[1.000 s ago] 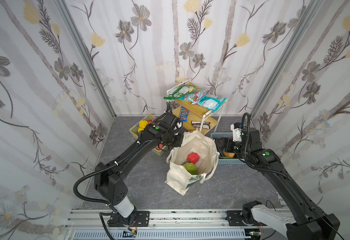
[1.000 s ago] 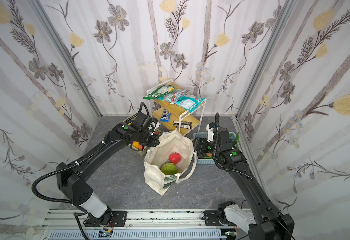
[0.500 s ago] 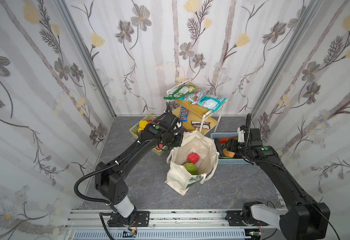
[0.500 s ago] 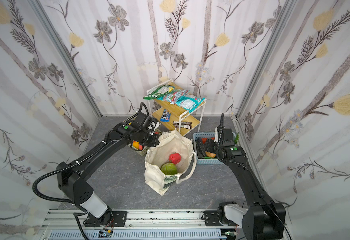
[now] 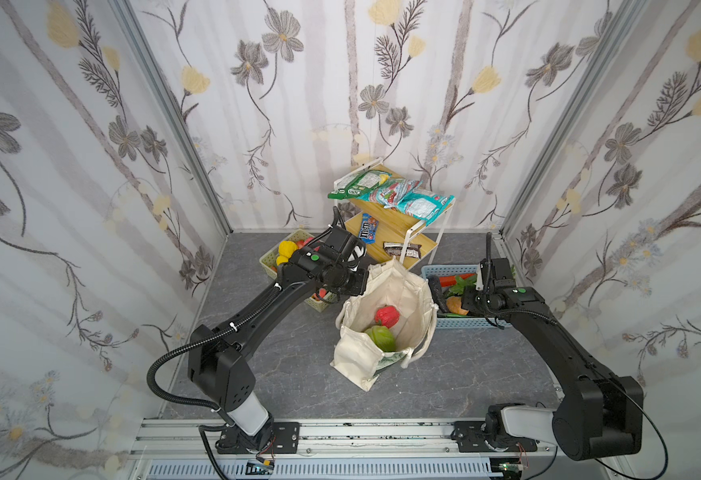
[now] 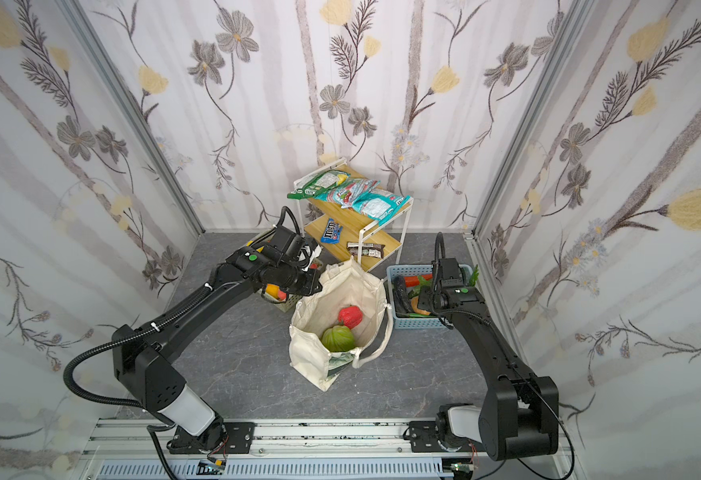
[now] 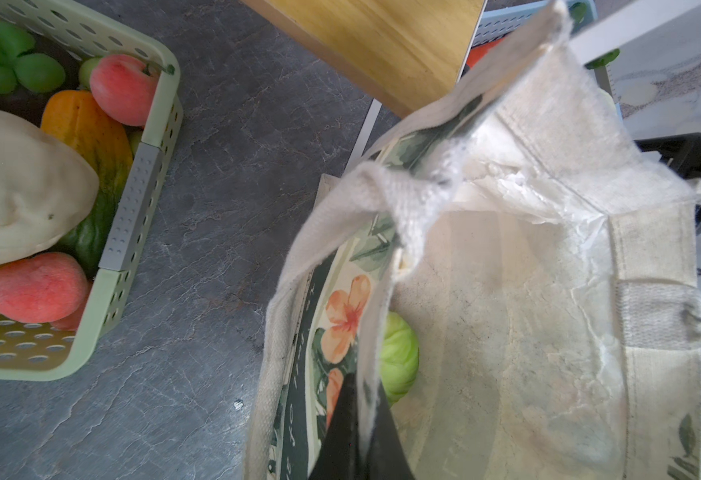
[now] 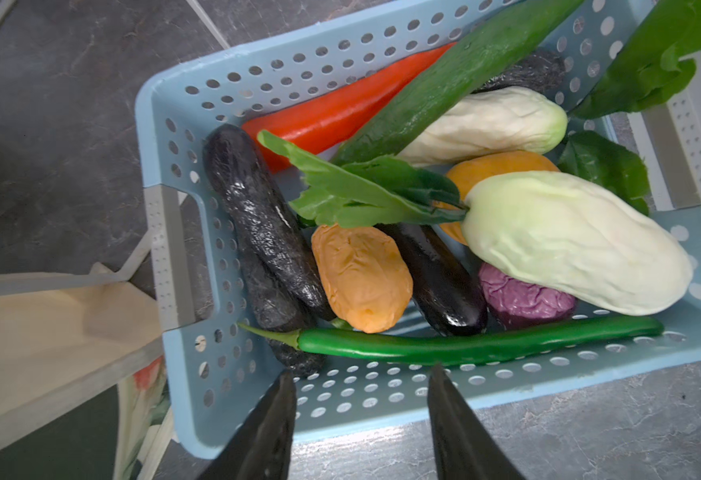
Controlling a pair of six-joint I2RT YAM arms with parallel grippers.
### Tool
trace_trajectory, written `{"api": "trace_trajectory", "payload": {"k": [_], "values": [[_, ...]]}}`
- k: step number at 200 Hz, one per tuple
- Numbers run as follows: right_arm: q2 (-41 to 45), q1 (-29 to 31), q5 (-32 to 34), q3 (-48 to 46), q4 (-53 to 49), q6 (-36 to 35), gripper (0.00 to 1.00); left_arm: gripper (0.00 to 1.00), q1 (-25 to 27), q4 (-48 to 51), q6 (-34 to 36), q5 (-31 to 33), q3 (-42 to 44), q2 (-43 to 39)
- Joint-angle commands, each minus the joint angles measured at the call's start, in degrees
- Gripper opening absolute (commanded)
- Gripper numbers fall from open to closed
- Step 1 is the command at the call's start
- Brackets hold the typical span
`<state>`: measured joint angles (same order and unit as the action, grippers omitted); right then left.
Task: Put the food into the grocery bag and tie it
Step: 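Move the right gripper over the blue basket above the bread loaf, then lower the right gripper onto the bread loaf and close on it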
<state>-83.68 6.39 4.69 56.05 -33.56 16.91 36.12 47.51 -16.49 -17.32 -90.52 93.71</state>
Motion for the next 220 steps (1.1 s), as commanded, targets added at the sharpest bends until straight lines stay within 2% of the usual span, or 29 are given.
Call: {"api": "trace_trajectory", "payload": {"k": [1, 23, 59, 121, 155, 220], "values": [[-1.16, -0.11, 1.14, -0.32, 1.13, -1.33, 0.49, 0.00, 0.18, -1.28, -0.30, -0.78, 0.26, -0.17], [-2.50, -0.19, 1.11, -0.66, 1.98, -1.37, 0.51, 0.00, 0.25, -1.22, -0.30, -0.54, 0.09, -0.07], [-4.09, -0.36, 0.51, -1.61, 5.24, -0.40, 0.62, 0.00, 0.36, -1.05, -0.39, -0.52, -0.05, 0.25], [-7.41, -1.20, -1.65, -3.31, 11.51, 0.67, 0.65, 0.00, 0.79, -1.28, -0.71, -0.15, 0.65, 0.07], [-10.68, -1.38, -1.91, -3.32, 13.75, 0.67, 0.70, 0.00, 1.06, -1.37, -0.91, 0.18, 0.69, -0.01], [-14.81, -2.13, -3.27, -3.22, 18.00, 0.15, 0.71, 0.00, 1.67, -1.20, -1.39, 1.10, 0.87, -0.02]]}}
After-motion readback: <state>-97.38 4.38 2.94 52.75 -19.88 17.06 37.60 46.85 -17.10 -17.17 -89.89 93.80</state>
